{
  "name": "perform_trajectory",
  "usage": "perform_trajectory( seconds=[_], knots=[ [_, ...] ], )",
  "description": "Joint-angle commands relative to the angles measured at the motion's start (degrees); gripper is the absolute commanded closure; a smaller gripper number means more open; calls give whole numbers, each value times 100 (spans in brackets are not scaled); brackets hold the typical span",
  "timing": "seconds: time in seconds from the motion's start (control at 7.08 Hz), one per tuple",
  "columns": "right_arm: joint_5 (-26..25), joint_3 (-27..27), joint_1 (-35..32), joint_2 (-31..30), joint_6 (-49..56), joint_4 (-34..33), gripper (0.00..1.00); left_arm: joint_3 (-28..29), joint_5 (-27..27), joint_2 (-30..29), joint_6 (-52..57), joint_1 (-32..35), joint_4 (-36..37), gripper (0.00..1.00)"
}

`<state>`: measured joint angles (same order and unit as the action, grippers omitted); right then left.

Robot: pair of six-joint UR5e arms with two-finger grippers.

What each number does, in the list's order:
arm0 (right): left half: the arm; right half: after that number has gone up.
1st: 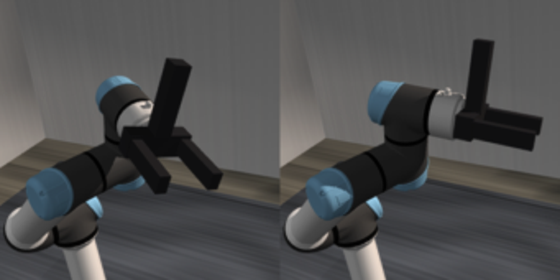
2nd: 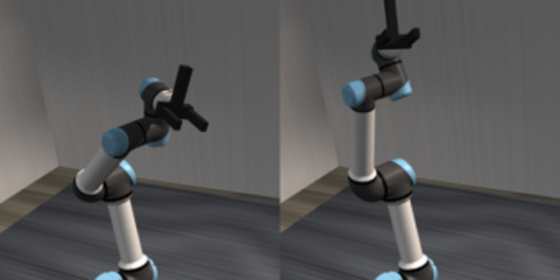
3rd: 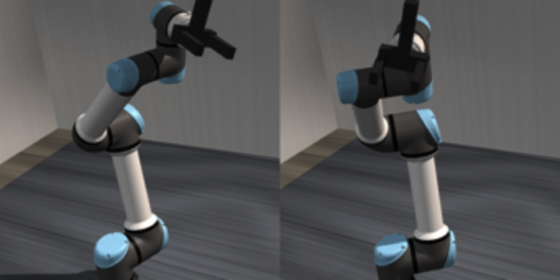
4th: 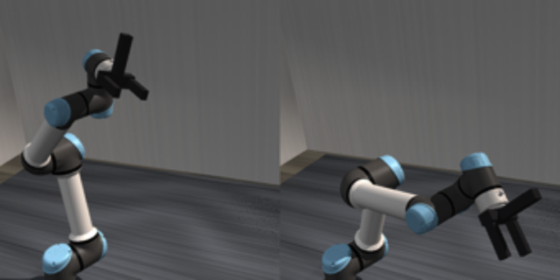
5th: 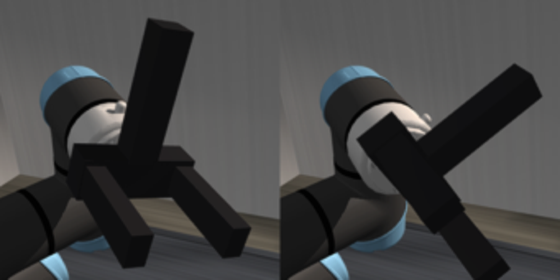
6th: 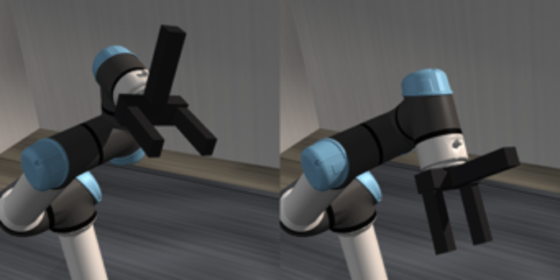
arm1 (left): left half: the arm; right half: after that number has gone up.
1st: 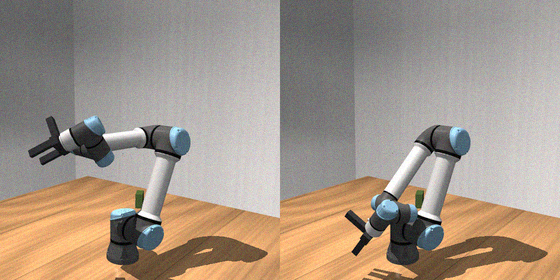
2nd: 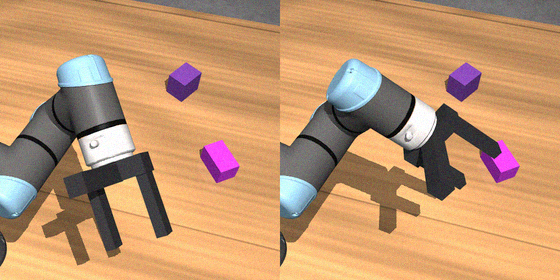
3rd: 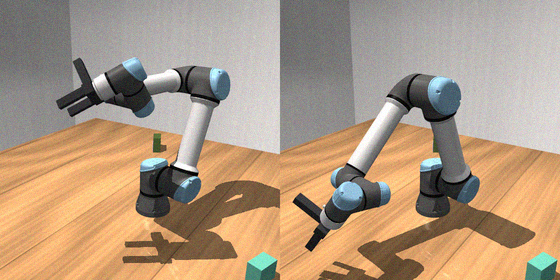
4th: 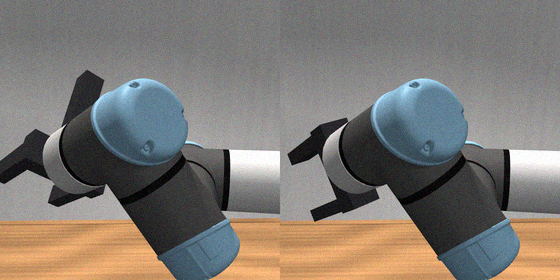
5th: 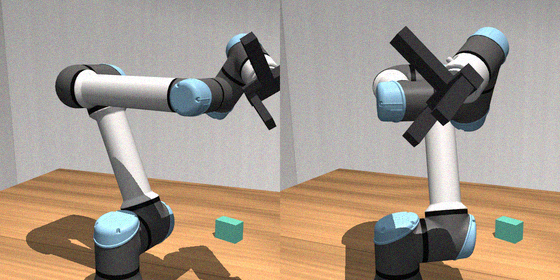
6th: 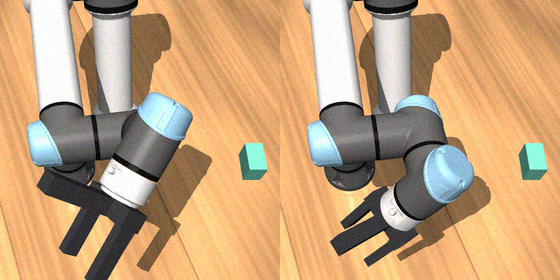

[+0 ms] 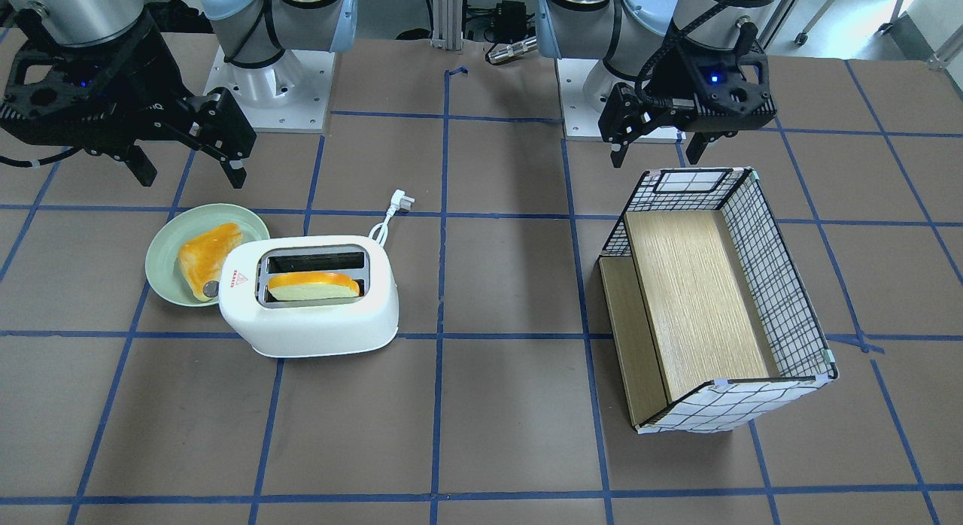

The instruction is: Press toaster with right arm

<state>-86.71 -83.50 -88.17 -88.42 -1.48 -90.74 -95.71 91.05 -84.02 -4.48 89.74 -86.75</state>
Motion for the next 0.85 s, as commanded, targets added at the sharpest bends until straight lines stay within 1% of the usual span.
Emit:
perform_trajectory(
  seconds=[0.0,0.28,0.71],
  knots=[
    [-12,0,2,0,25,-14,0,0,0,0,0,0,0,0],
    [23,0,2,0,25,-14,0,0,0,0,0,0,0,0],
    [-65,-9,2,9,43,4,0,0,0,0,0,0,0,0]
  ],
)
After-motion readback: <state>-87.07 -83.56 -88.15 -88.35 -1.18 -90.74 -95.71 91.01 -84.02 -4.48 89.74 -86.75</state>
